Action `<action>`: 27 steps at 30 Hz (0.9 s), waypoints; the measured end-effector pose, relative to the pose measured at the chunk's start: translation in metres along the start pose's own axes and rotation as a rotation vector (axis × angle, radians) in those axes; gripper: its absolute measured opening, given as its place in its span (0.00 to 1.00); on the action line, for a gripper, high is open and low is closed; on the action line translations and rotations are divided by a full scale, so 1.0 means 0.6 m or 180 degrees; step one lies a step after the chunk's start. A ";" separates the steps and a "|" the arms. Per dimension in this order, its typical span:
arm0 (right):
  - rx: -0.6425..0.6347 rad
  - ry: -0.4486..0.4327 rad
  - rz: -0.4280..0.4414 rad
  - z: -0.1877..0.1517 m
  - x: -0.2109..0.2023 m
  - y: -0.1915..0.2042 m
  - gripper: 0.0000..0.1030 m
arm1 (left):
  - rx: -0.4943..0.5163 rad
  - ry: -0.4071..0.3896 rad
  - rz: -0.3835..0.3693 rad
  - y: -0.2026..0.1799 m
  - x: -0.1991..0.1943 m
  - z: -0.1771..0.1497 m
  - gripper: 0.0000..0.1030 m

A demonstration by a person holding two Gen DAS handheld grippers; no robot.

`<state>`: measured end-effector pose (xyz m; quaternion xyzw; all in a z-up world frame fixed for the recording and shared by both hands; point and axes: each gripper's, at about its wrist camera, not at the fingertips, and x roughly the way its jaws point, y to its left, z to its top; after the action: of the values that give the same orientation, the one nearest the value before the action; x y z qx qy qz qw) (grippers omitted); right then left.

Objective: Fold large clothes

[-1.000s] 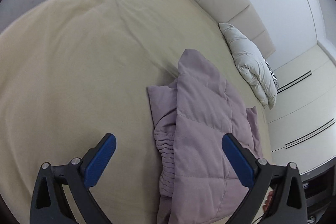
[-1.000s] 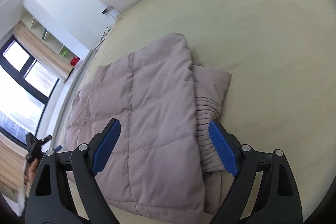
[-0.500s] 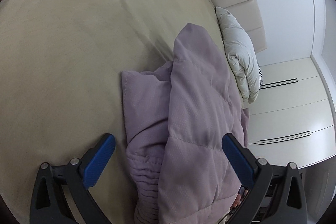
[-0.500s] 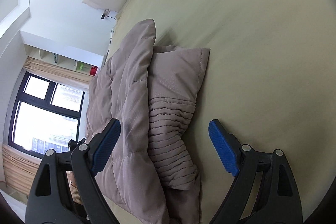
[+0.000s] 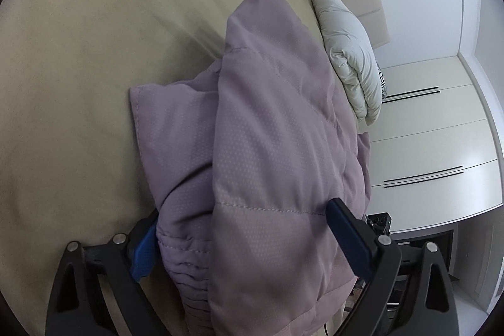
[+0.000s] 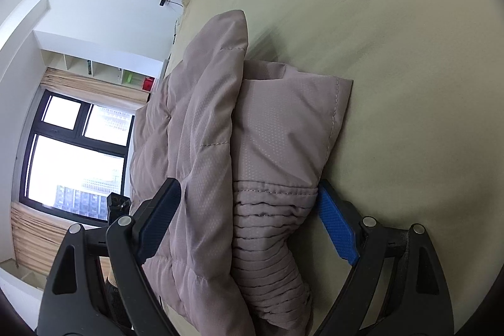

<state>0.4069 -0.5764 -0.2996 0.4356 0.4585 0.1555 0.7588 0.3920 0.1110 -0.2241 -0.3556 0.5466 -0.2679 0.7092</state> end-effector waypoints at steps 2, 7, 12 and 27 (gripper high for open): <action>0.0016 0.0006 0.0020 0.011 0.014 0.002 0.84 | -0.0021 0.0036 -0.0043 0.006 -0.004 0.000 0.89; -0.0059 0.0053 -0.0047 0.024 0.047 0.012 0.84 | -0.0064 0.0129 -0.0185 0.021 -0.010 -0.001 0.88; 0.0021 0.0177 -0.0145 0.048 0.069 0.022 0.83 | -0.0270 0.0088 -0.0287 0.062 -0.039 0.007 0.70; -0.0218 0.0548 0.0268 0.089 0.168 0.068 0.86 | -0.0094 0.0209 -0.0351 0.040 0.006 0.012 0.90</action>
<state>0.5112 -0.5166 -0.3126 0.4133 0.4978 0.2397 0.7239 0.3996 0.1239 -0.2443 -0.3866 0.5531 -0.3100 0.6697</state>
